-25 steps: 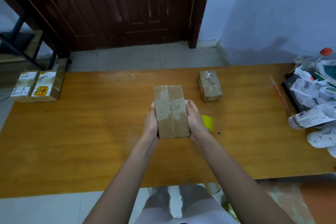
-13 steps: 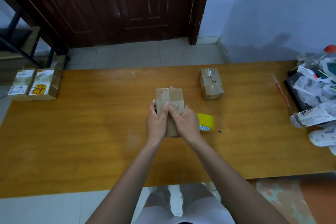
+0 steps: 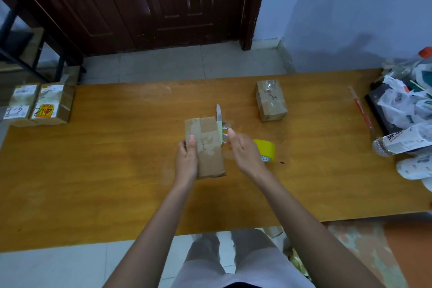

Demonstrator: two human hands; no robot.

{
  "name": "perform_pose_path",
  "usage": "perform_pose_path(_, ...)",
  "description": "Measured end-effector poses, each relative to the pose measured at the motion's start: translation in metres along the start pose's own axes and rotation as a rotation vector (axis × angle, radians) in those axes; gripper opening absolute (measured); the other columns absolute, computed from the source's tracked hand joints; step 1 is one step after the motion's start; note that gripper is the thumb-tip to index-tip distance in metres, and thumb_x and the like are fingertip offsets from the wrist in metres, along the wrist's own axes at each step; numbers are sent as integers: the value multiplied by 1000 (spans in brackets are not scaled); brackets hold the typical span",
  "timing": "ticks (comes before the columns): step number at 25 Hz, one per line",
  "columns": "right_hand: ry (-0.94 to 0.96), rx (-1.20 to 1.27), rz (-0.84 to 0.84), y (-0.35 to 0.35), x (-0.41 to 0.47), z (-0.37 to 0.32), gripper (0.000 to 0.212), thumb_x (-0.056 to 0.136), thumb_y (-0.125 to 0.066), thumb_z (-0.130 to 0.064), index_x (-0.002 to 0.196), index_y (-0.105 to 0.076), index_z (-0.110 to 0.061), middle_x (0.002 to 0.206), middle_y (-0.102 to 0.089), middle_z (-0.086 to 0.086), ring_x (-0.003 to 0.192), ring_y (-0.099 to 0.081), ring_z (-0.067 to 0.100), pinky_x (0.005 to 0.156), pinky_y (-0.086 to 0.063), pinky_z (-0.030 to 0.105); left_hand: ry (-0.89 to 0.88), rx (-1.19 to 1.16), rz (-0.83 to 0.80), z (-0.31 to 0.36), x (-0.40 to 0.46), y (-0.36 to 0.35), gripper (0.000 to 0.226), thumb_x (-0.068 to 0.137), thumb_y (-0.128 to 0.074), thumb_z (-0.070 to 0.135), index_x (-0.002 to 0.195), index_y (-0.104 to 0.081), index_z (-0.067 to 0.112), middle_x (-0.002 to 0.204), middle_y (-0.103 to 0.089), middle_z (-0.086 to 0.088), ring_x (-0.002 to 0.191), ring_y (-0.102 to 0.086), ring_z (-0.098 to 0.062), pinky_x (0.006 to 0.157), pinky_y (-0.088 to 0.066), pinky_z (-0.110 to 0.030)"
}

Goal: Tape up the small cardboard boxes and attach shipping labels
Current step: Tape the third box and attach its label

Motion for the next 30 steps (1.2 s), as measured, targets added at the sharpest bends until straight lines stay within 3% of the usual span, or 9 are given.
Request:
perform_pose_path(4, 94, -414, 195, 52, 20, 26, 53, 96, -45, -54, 124, -58, -10, 116, -60, 5, 108, -55, 20, 89, -48, 36, 109, 75, 64, -51, 17, 39, 52, 100, -37, 53, 135, -41, 15, 113, -56, -4, 96, -57, -23, 66, -47, -32)
perform_pose_path(9, -37, -707, -55, 36, 46, 75, 55, 92, -45, -62, 104, -65, -13, 98, -66, 4, 97, -60, 25, 76, -46, 36, 105, 230, 116, -97, 21, 54, 47, 102, -41, 43, 132, -49, 8, 111, -55, -4, 96, -56, -24, 61, -43, -28)
perform_pose_path(11, -88, -663, -76, 34, 45, 88, 55, 90, -44, -66, 78, -58, -14, 71, -59, 2, 73, -60, 25, 53, -35, 31, 67, 375, 120, -102, 26, 53, 45, 103, -41, 38, 126, -54, 1, 118, -56, -14, 111, -54, -34, 81, -49, -42)
perform_pose_path(14, -107, -646, -40, 39, 45, 92, 59, 86, -48, -69, 61, -41, -16, 56, -46, -1, 52, -45, 16, 43, -23, 29, 115, 465, 160, -107, 29, 52, 46, 104, -39, 34, 126, -53, -5, 126, -52, -23, 117, -48, -38, 98, -42, -48)
perform_pose_path(21, -160, -612, -7, 38, 46, 86, 64, 74, -66, -68, 52, -24, -25, 46, -29, -9, 43, -29, 7, 41, -18, 26, 121, 295, 229, -111, 20, 51, 58, 94, -54, 50, 128, -52, 4, 126, -51, -12, 114, -52, -29, 94, -50, -49)
perform_pose_path(24, -165, -453, 51, 38, 41, 99, 58, 75, -70, -61, 56, -58, -8, 46, -51, 5, 47, -52, 19, 45, -40, 32, 84, 366, 187, -111, 15, 46, 72, 81, -70, 54, 132, -48, 7, 126, -50, -9, 115, -51, -26, 91, -54, -48)
perform_pose_path(26, -156, -331, 88, 39, 39, 102, 65, 76, -74, -55, 84, -70, 9, 75, -70, 22, 74, -67, 32, 64, -54, 45, 67, 375, 180, -111, 16, 45, 73, 80, -71, 54, 131, -49, 7, 125, -51, -10, 116, -52, -27, 90, -54, -49)
perform_pose_path(28, -97, -227, 74, 36, 36, 97, 55, 75, -76, -51, 67, -67, 2, 64, -65, 15, 61, -62, 25, 54, -48, 39, 67, 374, 186, -109, 15, 45, 71, 80, -71, 53, 130, -50, 6, 125, -51, -10, 116, -52, -28, 91, -53, -50)
perform_pose_path(30, -23, -94, 50, 34, 33, 87, 53, 74, -78, -46, 50, -42, -16, 48, -36, -2, 46, -32, 13, 49, -22, 31, 68, 364, 188, -108, 15, 44, 71, 81, -71, 52, 131, -49, 6, 125, -51, -10, 117, -51, -28, 91, -53, -49)
Point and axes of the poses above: each hand's wrist, its own x-axis towards the middle knuckle, its own y-axis out of the back of the hand, z = x × y, the point moved 8 cm from there along x, towards the middle knuckle
